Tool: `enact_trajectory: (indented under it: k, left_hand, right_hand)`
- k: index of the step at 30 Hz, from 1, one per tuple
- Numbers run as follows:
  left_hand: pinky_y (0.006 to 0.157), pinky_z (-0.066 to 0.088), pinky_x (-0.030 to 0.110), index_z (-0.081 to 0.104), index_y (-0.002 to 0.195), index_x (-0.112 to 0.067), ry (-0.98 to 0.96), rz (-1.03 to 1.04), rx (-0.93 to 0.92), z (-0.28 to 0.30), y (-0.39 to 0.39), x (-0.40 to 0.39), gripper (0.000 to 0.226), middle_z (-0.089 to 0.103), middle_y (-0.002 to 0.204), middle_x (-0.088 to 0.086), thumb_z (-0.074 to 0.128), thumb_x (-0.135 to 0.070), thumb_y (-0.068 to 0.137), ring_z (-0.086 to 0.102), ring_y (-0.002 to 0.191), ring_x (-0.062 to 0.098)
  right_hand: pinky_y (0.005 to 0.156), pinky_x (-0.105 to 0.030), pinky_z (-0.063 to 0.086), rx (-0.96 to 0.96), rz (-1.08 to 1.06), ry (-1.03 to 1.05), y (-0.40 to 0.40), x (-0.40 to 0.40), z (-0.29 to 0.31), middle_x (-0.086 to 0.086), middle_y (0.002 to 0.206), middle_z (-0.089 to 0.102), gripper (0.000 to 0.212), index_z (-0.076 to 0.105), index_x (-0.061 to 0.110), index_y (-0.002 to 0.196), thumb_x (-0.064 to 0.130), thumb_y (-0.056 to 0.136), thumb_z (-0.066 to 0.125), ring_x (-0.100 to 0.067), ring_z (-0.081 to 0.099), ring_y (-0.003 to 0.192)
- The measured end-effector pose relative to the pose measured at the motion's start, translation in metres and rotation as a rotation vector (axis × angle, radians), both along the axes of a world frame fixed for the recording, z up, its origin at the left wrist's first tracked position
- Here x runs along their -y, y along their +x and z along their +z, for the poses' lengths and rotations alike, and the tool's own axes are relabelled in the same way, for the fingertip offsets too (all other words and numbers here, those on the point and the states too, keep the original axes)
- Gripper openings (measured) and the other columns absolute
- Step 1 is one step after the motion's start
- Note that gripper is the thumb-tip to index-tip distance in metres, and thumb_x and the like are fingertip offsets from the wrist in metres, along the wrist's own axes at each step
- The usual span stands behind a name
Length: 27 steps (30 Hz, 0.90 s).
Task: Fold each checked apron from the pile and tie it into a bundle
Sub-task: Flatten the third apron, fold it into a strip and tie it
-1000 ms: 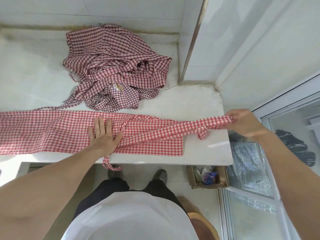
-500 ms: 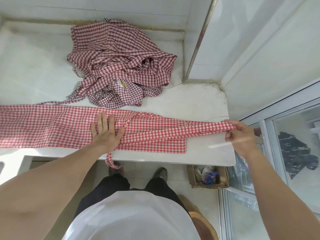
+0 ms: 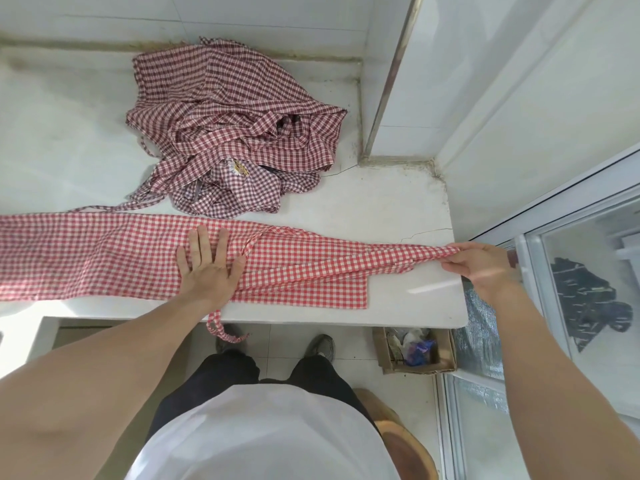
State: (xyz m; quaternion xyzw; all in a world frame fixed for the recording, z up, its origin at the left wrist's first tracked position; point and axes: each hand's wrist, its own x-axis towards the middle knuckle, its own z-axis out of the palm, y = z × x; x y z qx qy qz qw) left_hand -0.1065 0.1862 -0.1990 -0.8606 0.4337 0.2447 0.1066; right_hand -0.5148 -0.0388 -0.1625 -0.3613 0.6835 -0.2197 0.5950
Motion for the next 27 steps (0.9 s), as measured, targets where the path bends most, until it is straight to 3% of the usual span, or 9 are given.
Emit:
enact_trajectory:
  k: [5,8,13,16,19,21,23,25,27]
  left_hand:
    - [0.114,-0.021,0.058,-0.036,0.142,-0.048,-0.086,-0.031,0.034,-0.004,-0.003,-0.004,0.064,-0.043,0.154,0.011,-0.007,-0.072,0.091,-0.042,0.141,0.029]
    - [0.111,-0.021,0.062,-0.034,0.14,-0.054,-0.103,-0.055,0.034,-0.006,-0.003,-0.004,0.06,-0.041,0.154,0.013,-0.004,-0.072,0.091,-0.041,0.141,0.032]
    - [0.12,-0.016,0.053,-0.01,0.158,-0.023,-0.2,-0.32,0.101,-0.008,-0.008,-0.003,0.071,-0.02,0.164,0.006,-0.016,-0.058,0.097,-0.025,0.149,0.023]
    - [0.123,-0.012,0.044,-0.021,0.155,-0.018,-0.204,-0.361,-0.007,-0.01,-0.01,0.002,0.081,-0.024,0.164,0.003,-0.02,-0.067,0.09,-0.029,0.148,0.018]
    - [0.117,-0.016,0.058,-0.037,0.147,-0.029,-0.127,-0.411,0.006,-0.011,-0.013,0.005,0.085,-0.042,0.155,0.006,-0.011,-0.08,0.084,-0.039,0.142,0.03]
    - [0.115,-0.016,0.062,-0.04,0.145,-0.032,-0.103,-0.43,-0.01,-0.01,-0.014,0.006,0.087,-0.046,0.153,0.004,-0.009,-0.083,0.082,-0.041,0.14,0.034]
    - [0.115,-0.015,0.064,-0.041,0.144,-0.031,-0.098,-0.441,-0.023,-0.01,-0.014,0.006,0.085,-0.048,0.152,0.0,-0.008,-0.082,0.083,-0.042,0.14,0.035]
    - [0.115,-0.014,0.064,-0.039,0.145,-0.033,-0.113,-0.441,-0.033,-0.01,-0.013,0.007,0.081,-0.047,0.152,-0.003,-0.008,-0.079,0.085,-0.042,0.14,0.034]
    - [0.115,-0.014,0.063,-0.038,0.145,-0.035,-0.132,-0.429,-0.041,-0.011,-0.014,0.008,0.079,-0.043,0.154,-0.004,-0.008,-0.078,0.087,-0.041,0.141,0.033]
  right_hand:
    - [0.062,-0.026,0.057,-0.214,-0.059,-0.088,0.021,-0.001,0.001,-0.008,0.076,0.069,0.022,0.071,-0.003,0.096,-0.008,0.083,0.054,-0.012,0.068,0.058]
    - [0.082,-0.041,0.058,-0.395,-0.079,-0.222,0.036,-0.011,-0.002,-0.008,0.073,0.071,0.025,0.075,0.009,0.083,0.013,0.077,0.051,-0.026,0.071,0.074]
    - [0.075,-0.024,0.042,-0.589,-0.013,-0.434,0.061,-0.028,-0.008,-0.008,0.087,0.066,0.029,0.072,0.001,0.1,0.022,0.086,0.058,-0.02,0.057,0.081]
    - [0.079,-0.026,0.048,-0.587,-0.059,-0.5,0.06,-0.037,-0.016,-0.011,0.092,0.069,0.026,0.071,0.001,0.105,0.01,0.087,0.055,-0.022,0.063,0.085]
    - [0.083,-0.031,0.052,-0.569,-0.038,-0.27,0.046,-0.019,-0.019,-0.013,0.116,0.068,0.032,0.068,0.004,0.118,0.002,0.091,0.05,-0.028,0.064,0.107]
    - [0.109,-0.04,0.041,-0.75,0.178,-0.051,0.041,0.002,-0.018,-0.014,0.144,0.049,0.045,0.044,0.006,0.145,0.017,0.102,0.038,-0.027,0.047,0.134]
    - [0.121,-0.024,0.013,-0.767,0.422,-0.18,0.05,-0.007,-0.004,-0.012,0.157,0.031,0.054,0.023,0.011,0.154,0.024,0.102,0.018,-0.027,0.029,0.147]
    - [0.108,-0.008,0.025,-0.393,0.096,-0.624,0.086,-0.028,0.007,-0.016,0.129,0.057,0.042,0.053,0.001,0.132,-0.002,0.092,0.037,-0.026,0.053,0.126]
    - [0.102,-0.02,0.043,-0.377,-0.126,-0.921,0.133,-0.065,0.014,-0.007,0.111,0.063,0.031,0.063,0.003,0.11,-0.005,0.083,0.05,-0.013,0.058,0.108]
